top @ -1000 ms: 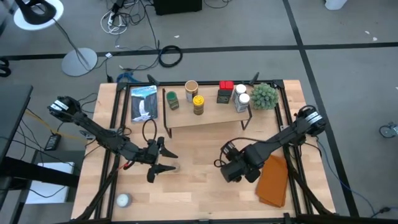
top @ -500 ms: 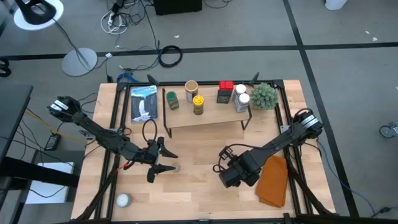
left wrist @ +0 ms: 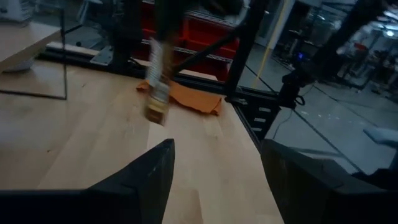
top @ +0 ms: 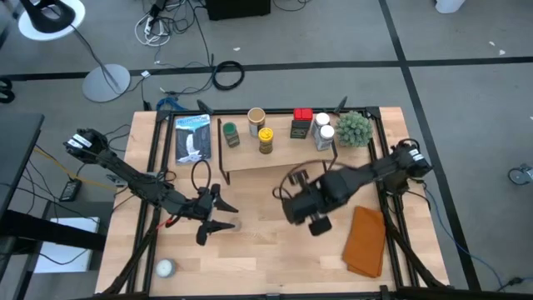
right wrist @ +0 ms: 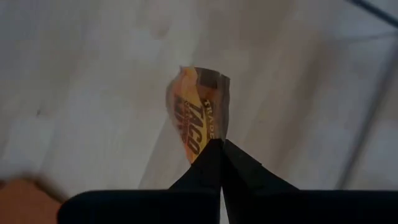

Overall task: Shelf spices
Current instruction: Put the orange seasoning bag on the shelf aligned with the other red seasoning can

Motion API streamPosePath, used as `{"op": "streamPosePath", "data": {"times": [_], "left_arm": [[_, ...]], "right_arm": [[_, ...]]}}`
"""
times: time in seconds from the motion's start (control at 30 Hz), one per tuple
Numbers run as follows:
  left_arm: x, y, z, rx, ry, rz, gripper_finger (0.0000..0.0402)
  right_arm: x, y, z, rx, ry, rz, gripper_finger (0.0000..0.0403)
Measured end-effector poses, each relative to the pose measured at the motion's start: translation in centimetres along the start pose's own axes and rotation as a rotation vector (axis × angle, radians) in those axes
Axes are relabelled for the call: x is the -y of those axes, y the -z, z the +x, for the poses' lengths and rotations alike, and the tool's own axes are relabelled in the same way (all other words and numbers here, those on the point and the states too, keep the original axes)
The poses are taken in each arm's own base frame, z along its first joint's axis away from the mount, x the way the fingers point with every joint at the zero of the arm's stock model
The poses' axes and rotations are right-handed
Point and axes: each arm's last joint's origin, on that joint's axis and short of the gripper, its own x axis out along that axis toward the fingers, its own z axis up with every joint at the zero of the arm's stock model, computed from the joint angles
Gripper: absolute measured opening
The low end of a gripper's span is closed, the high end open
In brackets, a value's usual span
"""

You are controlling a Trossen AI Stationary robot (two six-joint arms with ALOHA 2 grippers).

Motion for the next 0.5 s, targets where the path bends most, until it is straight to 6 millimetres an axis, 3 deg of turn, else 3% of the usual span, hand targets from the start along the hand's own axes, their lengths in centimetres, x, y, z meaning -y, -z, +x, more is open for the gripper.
{"op": "streamPosePath", "data": {"times": [0.23,0.5], "left_arm": [[-0.1,0.0,0.0,-0.005,0.021,0.073,0.0243],[-2.7,1.7,-2.0,0.111,0.153,0.060,0.0243]], "right_arm": [[4.8,0.6,-3.7,0.043,0.042,0.136,0.0001],[8.9,1.8,-5.4,0.048,0.121,0.263,0.0000]]}}
